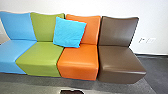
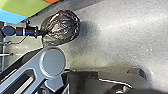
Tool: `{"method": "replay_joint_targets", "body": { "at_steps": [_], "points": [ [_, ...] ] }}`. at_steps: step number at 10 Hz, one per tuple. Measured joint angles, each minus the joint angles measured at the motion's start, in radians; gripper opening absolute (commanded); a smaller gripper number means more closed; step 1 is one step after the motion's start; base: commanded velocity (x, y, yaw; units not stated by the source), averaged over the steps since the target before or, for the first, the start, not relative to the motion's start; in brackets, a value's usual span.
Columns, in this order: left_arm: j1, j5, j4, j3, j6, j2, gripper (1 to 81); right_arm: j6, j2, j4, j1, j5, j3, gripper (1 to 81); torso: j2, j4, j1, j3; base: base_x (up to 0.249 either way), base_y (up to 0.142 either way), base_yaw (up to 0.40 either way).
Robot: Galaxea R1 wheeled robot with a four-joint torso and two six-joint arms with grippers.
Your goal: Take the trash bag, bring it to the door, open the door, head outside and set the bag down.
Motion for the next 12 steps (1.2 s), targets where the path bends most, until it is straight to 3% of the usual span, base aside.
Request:
{"method": "replay_joint_targets", "body": {
  "at_steps": [2, 5, 8, 12],
  "points": [
    [0.027, 0.004, 0.0, 0.127, 0.013, -0.076, 1.0, 0.0, 0.089, -0.001, -0.006, 0.001, -0.051, 81.1, 0.069, 0.0, -0.045, 0.07, 0.0, 0.0, 0.0],
    [0.151, 0.014, 0.001, 0.207, 0.075, -0.19, 1.0, -0.003, 0.21, -0.003, -0.063, 0.0, -0.177, 81.1, 0.167, 0.0, -0.109, 0.172, 0.0, 0.0, 0.0],
    [0.292, -0.006, 0.001, 0.228, 0.153, -0.19, 1.0, -0.008, 0.325, -0.006, -0.126, -0.004, -0.29, 81.1, 0.273, -0.001, -0.179, 0.281, 0.0, 0.0, 0.0],
    [0.424, -0.06, 0.002, 0.209, 0.219, -0.177, 1.0, -0.012, 0.463, -0.009, -0.201, 0.0, -0.424, 81.1, 0.417, -0.001, -0.275, 0.413, 0.0, 0.0, 0.0]
  ]
}}
